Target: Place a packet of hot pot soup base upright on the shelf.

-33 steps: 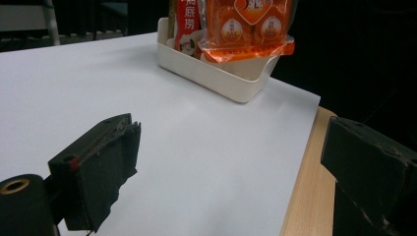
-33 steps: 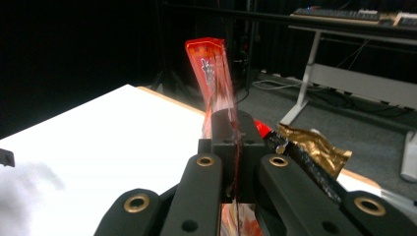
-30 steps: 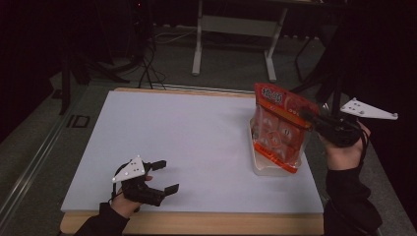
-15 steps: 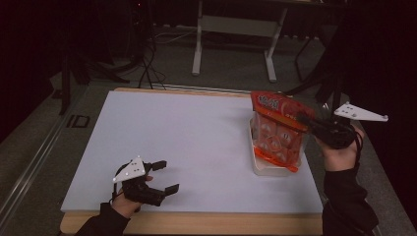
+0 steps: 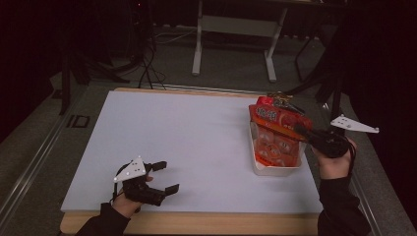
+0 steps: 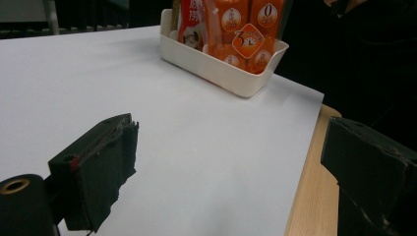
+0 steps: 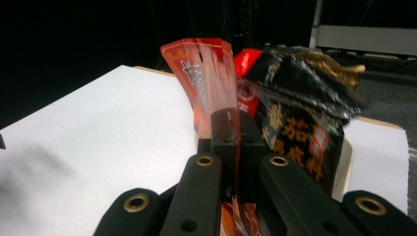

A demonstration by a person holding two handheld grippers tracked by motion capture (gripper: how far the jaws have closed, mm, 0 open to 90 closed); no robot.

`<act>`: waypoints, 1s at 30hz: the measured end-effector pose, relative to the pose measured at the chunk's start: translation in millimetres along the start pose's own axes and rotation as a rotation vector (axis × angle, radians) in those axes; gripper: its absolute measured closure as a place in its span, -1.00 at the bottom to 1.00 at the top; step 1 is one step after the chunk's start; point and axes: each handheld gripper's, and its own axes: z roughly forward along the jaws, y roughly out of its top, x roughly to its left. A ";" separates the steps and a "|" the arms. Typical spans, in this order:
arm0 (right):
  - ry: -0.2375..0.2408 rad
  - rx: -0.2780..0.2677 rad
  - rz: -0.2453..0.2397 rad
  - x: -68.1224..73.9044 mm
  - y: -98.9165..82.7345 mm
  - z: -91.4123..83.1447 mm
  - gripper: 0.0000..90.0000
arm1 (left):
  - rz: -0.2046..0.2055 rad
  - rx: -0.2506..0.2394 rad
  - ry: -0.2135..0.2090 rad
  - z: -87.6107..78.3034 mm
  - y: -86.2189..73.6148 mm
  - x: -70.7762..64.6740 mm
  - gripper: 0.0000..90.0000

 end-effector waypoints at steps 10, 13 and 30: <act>-0.003 -0.008 0.007 -3.8 -12.5 -4.2 0.99 | 0.005 0.005 0.008 0.3 -1.1 0.7 -0.85; 0.009 -0.014 0.034 -7.0 -12.8 -3.6 0.96 | -0.005 0.000 0.009 0.3 -2.1 1.0 -0.85; 0.007 -0.073 0.002 13.7 10.4 -12.4 -0.08 | -0.015 0.004 0.006 2.2 -4.9 1.5 -0.85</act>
